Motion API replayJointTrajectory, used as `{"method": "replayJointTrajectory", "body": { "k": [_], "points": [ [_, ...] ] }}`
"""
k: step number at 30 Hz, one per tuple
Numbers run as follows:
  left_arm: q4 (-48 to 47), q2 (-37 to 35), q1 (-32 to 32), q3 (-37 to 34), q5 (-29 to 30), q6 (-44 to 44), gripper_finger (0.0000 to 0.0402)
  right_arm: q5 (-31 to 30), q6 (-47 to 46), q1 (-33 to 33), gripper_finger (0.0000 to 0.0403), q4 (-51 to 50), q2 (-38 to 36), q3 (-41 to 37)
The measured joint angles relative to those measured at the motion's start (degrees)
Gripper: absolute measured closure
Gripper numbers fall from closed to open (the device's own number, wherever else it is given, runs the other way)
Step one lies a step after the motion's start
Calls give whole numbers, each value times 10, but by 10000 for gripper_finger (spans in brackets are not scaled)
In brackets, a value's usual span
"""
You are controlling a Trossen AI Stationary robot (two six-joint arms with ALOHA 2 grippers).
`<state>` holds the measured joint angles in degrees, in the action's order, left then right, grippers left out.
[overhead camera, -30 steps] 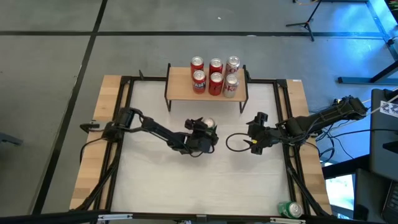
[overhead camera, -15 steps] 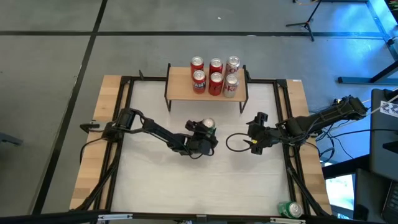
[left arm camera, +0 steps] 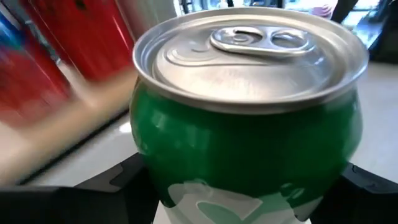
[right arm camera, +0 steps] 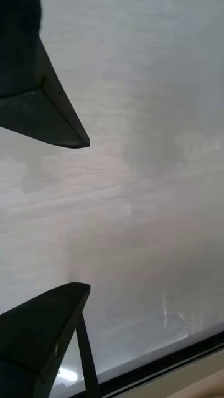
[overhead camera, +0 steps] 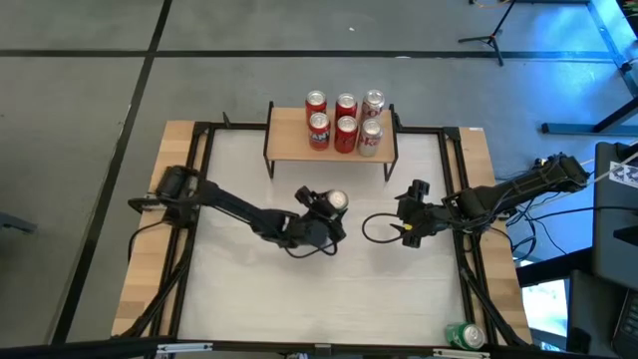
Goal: Place canned beverage on shelf
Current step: Put the top green soda can on the shelf
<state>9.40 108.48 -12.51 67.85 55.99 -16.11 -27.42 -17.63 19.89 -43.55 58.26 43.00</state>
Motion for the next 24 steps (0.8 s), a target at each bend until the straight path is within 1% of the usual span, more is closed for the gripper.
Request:
{"method": "replayJointTrajectory", "body": {
  "k": [5, 9, 13, 16, 19, 21, 24],
  "points": [
    [-71, -103, 2, 0, -14, 52, 115, 0, -2, -1, 36, 0, 0, 0],
    [-142, -187, 13, 0, -36, 92, 115, 0, -5, -1, 36, 0, 0, 0],
    [-223, -268, 36, 0, -44, 115, 115, 0, -36, -1, 36, 0, 0, 0],
    [-277, -317, 70, 0, -72, 134, 115, 0, -52, -1, 36, 1, 0, 0],
    [-315, -356, 123, 0, -129, 170, 115, 0, -63, -1, 36, 0, 0, 0],
    [-328, -373, 167, -1, -213, 227, 115, 0, -66, -1, 36, 1, 0, 0],
    [-305, -384, 229, -15, -334, 295, 115, 0, -75, -1, 36, 0, 0, 0]
  ]
}}
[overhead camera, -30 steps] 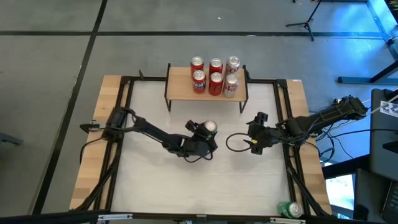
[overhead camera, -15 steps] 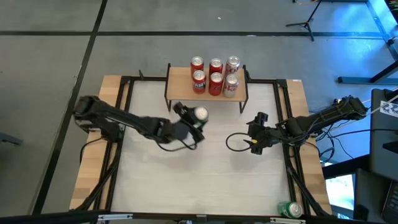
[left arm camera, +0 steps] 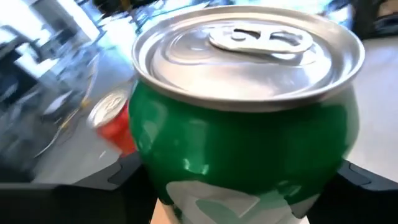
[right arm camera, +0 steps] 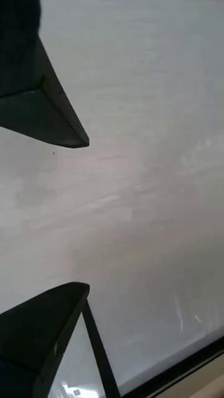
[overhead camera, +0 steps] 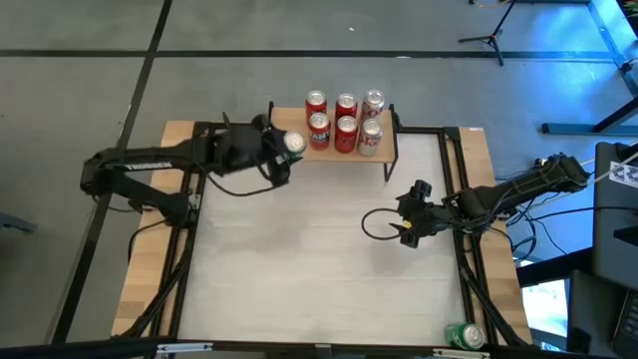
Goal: Place canned beverage on shelf
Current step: Put the top green soda can on the shelf
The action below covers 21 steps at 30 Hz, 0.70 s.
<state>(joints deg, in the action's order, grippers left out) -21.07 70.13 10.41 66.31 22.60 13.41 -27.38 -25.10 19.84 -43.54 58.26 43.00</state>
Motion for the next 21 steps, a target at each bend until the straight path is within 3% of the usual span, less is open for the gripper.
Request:
{"method": "replayJointTrajectory", "body": {
  "k": [4, 13, 21],
  "points": [
    [25, -2, 101, -15, -128, 46, 114, 0, -1, 0, 36, 0, 0, 0],
    [110, 19, 321, -59, -395, 63, 114, -38, -2, 0, 36, 0, 0, 0],
    [186, 116, 407, -64, -492, 62, 113, -77, -3, 0, 36, 3, 0, 0]
  ]
}}
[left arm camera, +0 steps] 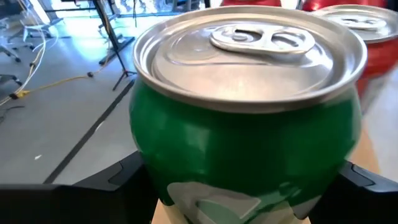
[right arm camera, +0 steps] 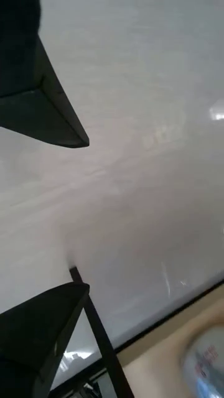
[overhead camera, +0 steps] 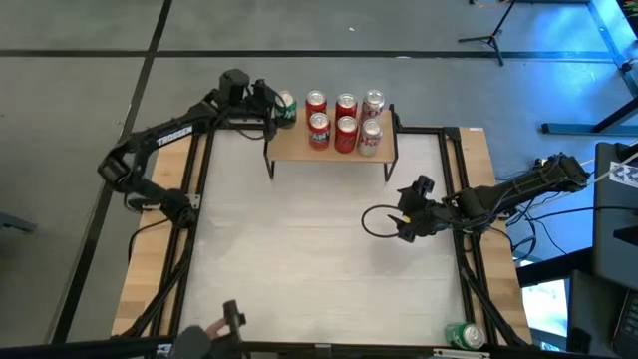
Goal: Place canned beverage on shelf
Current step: Put the top green soda can on the shelf
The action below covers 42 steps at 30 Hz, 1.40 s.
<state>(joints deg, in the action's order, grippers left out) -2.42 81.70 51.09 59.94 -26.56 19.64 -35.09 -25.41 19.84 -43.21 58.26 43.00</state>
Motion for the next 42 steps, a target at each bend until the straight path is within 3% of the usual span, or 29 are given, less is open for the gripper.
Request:
{"method": "replayJointTrajectory", "body": {
  "k": [13, 20, 29, 42],
  "points": [
    [69, 84, 34, 1, -50, -19, 113, -18, 1, 0, 36, 13, 0, 0],
    [67, 85, 34, 1, -48, -32, 109, -9, 0, 0, 36, 13, 0, 0],
    [61, 85, 33, 1, -43, -32, 68, -14, 0, 0, 36, 13, 0, 0],
    [60, 56, 24, 1, -26, -32, 63, -14, 0, 0, 36, 13, 0, 0]
  ]
}}
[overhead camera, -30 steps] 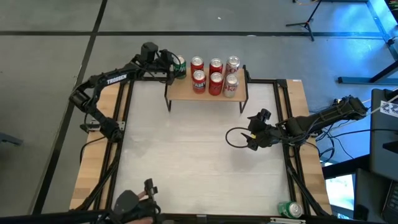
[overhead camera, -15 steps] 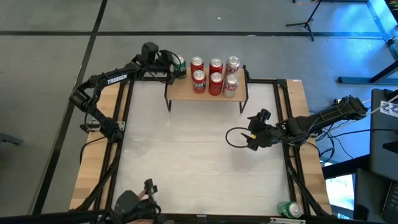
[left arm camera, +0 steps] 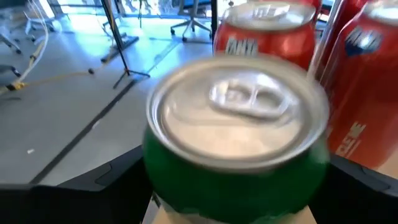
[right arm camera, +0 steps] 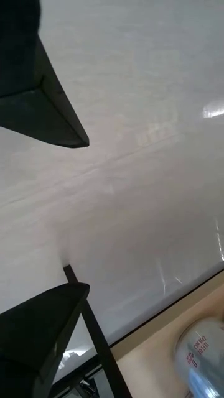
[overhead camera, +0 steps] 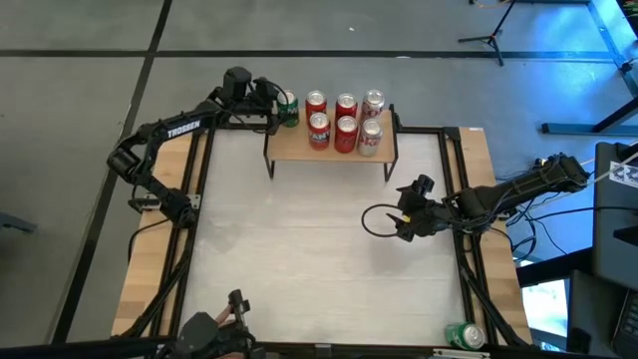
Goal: Place canned beverage on shelf
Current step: Put the top green soda can on the shelf, then put the green soda can on the shelf
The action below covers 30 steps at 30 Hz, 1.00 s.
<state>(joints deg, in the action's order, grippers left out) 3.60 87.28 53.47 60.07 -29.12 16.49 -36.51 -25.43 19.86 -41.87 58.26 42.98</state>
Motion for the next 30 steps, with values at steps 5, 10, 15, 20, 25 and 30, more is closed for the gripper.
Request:
{"method": "replayJointTrajectory", "body": {
  "k": [5, 10, 15, 20, 25, 30],
  "points": [
    [1, -20, -4, 0, 2, 1, 63, 0, 0, 0, 36, 0, 0, 0],
    [8, -38, -8, 0, 2, 1, 62, 0, 2, 0, 36, 0, 0, 0],
    [39, -51, -11, 0, 1, -12, 62, 0, 4, 0, 36, 0, 0, 0],
    [101, -70, -17, 0, 3, -29, 62, 0, 7, 0, 36, 0, 0, 0],
    [134, -113, -47, 0, 3, -43, 62, -4, 19, 0, 36, 1, 0, 0],
    [104, -160, -127, 0, 3, -39, 62, 17, 25, 0, 36, 22, 0, 2]
  ]
}}
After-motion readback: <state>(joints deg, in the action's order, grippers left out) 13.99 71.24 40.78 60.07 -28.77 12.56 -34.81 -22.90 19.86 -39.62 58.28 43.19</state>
